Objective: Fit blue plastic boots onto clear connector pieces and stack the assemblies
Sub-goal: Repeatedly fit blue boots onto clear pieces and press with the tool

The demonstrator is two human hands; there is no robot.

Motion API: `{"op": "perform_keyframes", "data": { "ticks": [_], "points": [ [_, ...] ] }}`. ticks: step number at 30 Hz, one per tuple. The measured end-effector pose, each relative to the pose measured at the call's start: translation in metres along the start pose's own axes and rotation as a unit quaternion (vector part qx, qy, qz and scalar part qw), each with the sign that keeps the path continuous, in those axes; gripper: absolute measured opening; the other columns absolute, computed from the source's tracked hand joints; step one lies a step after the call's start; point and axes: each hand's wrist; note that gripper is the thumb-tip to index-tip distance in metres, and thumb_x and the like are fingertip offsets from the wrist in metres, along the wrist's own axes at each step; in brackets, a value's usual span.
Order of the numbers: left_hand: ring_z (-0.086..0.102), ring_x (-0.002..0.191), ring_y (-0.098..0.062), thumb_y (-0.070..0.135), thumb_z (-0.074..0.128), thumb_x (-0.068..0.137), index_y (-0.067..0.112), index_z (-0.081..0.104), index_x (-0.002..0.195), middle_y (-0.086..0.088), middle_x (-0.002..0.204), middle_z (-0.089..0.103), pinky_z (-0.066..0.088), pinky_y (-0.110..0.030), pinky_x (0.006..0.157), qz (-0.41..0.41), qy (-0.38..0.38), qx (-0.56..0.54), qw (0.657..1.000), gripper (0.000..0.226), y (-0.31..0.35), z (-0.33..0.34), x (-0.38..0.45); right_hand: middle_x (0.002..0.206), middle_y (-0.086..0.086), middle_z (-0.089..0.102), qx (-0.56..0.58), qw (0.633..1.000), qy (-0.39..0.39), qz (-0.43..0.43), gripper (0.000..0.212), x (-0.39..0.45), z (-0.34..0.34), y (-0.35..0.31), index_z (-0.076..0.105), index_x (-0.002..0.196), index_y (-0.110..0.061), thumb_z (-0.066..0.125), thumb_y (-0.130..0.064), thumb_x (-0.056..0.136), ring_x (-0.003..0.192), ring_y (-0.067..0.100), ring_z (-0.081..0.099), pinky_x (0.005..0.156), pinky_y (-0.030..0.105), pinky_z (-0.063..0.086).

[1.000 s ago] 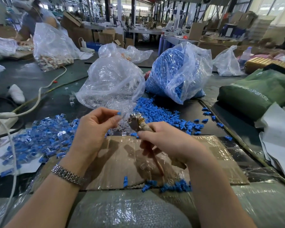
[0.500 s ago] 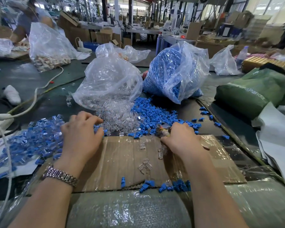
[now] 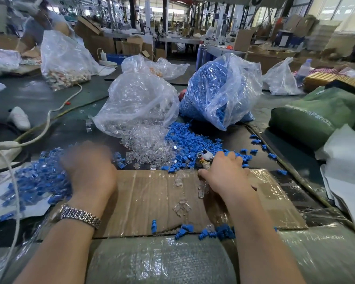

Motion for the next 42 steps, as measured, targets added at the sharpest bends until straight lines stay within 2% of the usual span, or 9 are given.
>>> {"op": "perform_keyframes", "data": {
  "ticks": [4, 7, 14, 20, 24, 32, 36, 40, 42],
  "points": [
    [0.056, 0.102, -0.026, 0.014, 0.064, 0.093, 0.019, 0.077, 0.108, -0.002, 0.104, 0.065, 0.039, -0.045, 0.093, 0.175, 0.014, -0.086, 0.981, 0.02, 0.022, 0.006, -0.007, 0.141, 0.009, 0.041, 0.031, 0.996, 0.067, -0.057, 0.049, 0.003, 0.0, -0.006, 0.046, 0.137, -0.02, 0.062, -0.045, 0.097, 0.133, 0.031, 0.037, 0.106, 0.054, 0.035],
    [0.056, 0.107, -0.02, 0.019, 0.051, 0.101, 0.026, 0.073, 0.118, 0.004, 0.113, 0.067, 0.034, -0.041, 0.098, 0.211, -0.033, -0.076, 0.974, 0.028, 0.029, 0.015, -0.008, 0.13, -0.003, 0.054, 0.079, 0.979, 0.084, -0.171, 0.024, 0.004, 0.001, -0.016, 0.059, 0.126, -0.028, 0.056, -0.031, 0.102, 0.125, 0.021, 0.044, 0.107, 0.05, 0.035],
    [0.059, 0.098, -0.018, 0.016, 0.058, 0.099, 0.022, 0.075, 0.105, 0.003, 0.104, 0.061, 0.037, -0.039, 0.097, 0.211, -0.067, -0.127, 0.967, 0.019, 0.036, 0.018, -0.008, 0.119, -0.004, 0.06, 0.02, 0.964, 0.016, -0.265, 0.028, -0.003, 0.016, -0.039, 0.065, 0.121, -0.035, 0.053, -0.051, 0.101, 0.12, 0.02, 0.048, 0.101, 0.046, 0.031],
    [0.057, 0.091, -0.015, 0.017, 0.059, 0.099, 0.018, 0.073, 0.105, 0.002, 0.102, 0.058, 0.047, -0.029, 0.079, 0.198, -0.069, -0.186, 0.96, 0.015, 0.038, 0.015, -0.01, 0.109, -0.002, 0.06, 0.047, 0.969, 0.007, -0.244, 0.016, -0.002, 0.017, -0.039, 0.069, 0.108, -0.029, 0.059, -0.038, 0.099, 0.114, 0.023, 0.053, 0.102, 0.045, 0.037],
    [0.05, 0.085, -0.009, 0.024, 0.06, 0.1, 0.018, 0.069, 0.101, 0.004, 0.097, 0.047, 0.038, -0.021, 0.073, 0.167, -0.093, -0.171, 0.966, 0.011, 0.034, 0.018, -0.007, 0.104, -0.002, 0.064, 0.064, 0.971, 0.005, -0.231, 0.007, -0.001, 0.016, -0.033, 0.067, 0.1, -0.026, 0.062, -0.028, 0.095, 0.109, 0.023, 0.057, 0.1, 0.045, 0.04],
    [0.054, 0.08, -0.01, 0.014, 0.066, 0.095, 0.02, 0.065, 0.096, 0.005, 0.09, 0.055, 0.038, -0.022, 0.068, 0.168, -0.06, -0.182, 0.967, 0.006, 0.032, 0.013, -0.007, 0.096, -0.007, 0.066, 0.076, 0.976, 0.019, -0.202, 0.013, 0.002, 0.013, -0.03, 0.055, 0.095, -0.029, 0.064, -0.038, 0.098, 0.1, 0.02, 0.059, 0.103, 0.047, 0.034],
    [0.066, 0.077, -0.001, 0.016, 0.073, 0.091, 0.026, 0.067, 0.106, 0.01, 0.088, 0.068, 0.049, -0.006, 0.065, 0.147, -0.092, -0.354, 0.919, 0.019, 0.038, 0.001, -0.011, 0.094, -0.011, 0.068, 0.129, 0.972, 0.029, -0.193, 0.016, 0.002, 0.011, -0.029, 0.059, 0.101, -0.028, 0.071, -0.035, 0.094, 0.096, 0.018, 0.061, 0.105, 0.046, 0.037],
    [0.074, 0.081, -0.013, 0.011, 0.07, 0.092, 0.026, 0.066, 0.109, -0.001, 0.088, 0.077, 0.06, -0.024, 0.071, 0.069, -0.235, -0.548, 0.8, 0.023, 0.042, -0.009, -0.012, 0.086, -0.009, 0.073, 0.258, 0.943, 0.023, -0.208, 0.005, 0.001, 0.01, -0.03, 0.074, 0.09, -0.026, 0.078, -0.029, 0.089, 0.086, 0.012, 0.067, 0.09, 0.039, 0.054],
    [0.074, 0.079, -0.013, 0.012, 0.07, 0.093, 0.025, 0.068, 0.106, 0.0, 0.088, 0.077, 0.059, -0.025, 0.069, 0.074, -0.249, -0.537, 0.803, 0.019, 0.044, -0.009, -0.015, 0.082, -0.01, 0.073, 0.292, 0.932, 0.017, -0.213, 0.007, 0.0, 0.01, -0.03, 0.074, 0.085, -0.027, 0.079, -0.026, 0.089, 0.08, 0.006, 0.068, 0.078, 0.028, 0.056]
  ]
}}
Point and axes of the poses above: each hand's wrist, its own x-axis towards the middle knuckle, its own z-axis out of the palm, y = z × x
